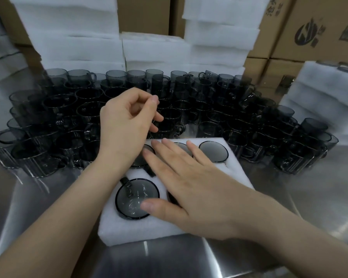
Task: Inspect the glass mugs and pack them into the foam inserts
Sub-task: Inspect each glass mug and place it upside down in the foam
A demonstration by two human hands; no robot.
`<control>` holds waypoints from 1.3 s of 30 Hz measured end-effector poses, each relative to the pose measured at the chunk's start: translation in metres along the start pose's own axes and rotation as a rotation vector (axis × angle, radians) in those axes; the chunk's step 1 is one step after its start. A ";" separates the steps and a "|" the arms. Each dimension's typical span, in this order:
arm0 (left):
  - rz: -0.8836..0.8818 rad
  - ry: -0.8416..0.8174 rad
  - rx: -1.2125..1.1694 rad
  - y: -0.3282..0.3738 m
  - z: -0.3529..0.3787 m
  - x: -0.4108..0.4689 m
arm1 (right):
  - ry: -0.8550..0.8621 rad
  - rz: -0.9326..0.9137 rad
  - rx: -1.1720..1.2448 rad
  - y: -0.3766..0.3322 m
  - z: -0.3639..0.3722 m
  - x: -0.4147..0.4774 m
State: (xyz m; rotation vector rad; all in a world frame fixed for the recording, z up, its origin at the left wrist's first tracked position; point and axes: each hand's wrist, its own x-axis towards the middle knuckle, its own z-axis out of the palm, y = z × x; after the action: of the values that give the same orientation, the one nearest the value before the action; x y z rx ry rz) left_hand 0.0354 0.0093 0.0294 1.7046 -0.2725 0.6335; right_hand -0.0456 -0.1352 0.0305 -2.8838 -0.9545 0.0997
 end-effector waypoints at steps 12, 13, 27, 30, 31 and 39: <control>-0.039 0.103 -0.066 0.000 -0.004 0.002 | 0.004 -0.065 0.246 0.018 -0.012 0.015; -0.042 0.135 -0.076 0.000 -0.005 0.002 | 0.139 -0.036 0.327 0.024 -0.018 0.020; -0.076 0.192 -0.061 -0.004 -0.007 0.004 | 0.035 0.203 0.049 0.078 -0.033 0.133; -0.084 0.185 -0.058 -0.004 -0.007 0.004 | 0.036 0.208 0.047 0.078 -0.033 0.136; -0.086 0.183 -0.055 -0.004 -0.007 0.004 | 0.033 0.203 0.046 0.079 -0.034 0.135; -0.101 0.190 -0.049 -0.002 -0.007 0.003 | -0.028 0.194 0.049 0.083 -0.042 0.129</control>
State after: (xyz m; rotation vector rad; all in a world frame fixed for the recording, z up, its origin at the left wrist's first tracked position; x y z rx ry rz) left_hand 0.0373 0.0167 0.0301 1.5883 -0.0666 0.7023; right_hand 0.1107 -0.1279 0.0582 -2.9297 -0.6634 0.1760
